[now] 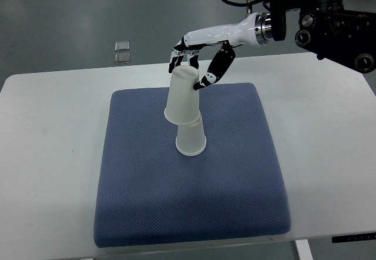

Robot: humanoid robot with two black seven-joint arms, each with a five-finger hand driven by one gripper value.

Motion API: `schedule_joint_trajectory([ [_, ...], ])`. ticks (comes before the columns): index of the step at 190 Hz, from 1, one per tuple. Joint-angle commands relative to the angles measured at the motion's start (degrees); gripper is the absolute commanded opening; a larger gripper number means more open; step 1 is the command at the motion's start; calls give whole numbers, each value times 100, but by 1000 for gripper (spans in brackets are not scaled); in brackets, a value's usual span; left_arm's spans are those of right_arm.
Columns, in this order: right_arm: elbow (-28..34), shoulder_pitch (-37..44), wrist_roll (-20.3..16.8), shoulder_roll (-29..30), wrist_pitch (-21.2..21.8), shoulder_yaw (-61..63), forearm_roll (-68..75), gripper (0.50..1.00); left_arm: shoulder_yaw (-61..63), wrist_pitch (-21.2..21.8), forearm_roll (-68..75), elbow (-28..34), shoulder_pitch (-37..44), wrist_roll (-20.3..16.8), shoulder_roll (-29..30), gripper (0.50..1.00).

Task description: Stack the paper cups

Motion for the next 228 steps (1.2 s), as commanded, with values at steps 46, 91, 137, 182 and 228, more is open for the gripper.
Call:
schedule_joint_trajectory([
  [46, 58, -35, -5, 0, -9, -22, -48, 500, 0, 0, 3, 0, 0, -7, 0, 1000],
  [91, 67, -53, -5, 0, -35, -22, -57, 500, 0, 0, 3, 0, 0, 2, 0, 1000],
  [137, 58, -71, -5, -8, -44, -49, -57, 507, 0, 0, 3, 0, 0, -7, 0, 1000],
  [182, 58, -71, 4, -35, -44, -75, -57, 527, 0, 0, 3, 0, 0, 2, 0, 1000],
  [228, 67, 17, 4, -105, 44, -13, -48, 531, 0, 0, 3, 0, 0, 2, 0, 1000],
])
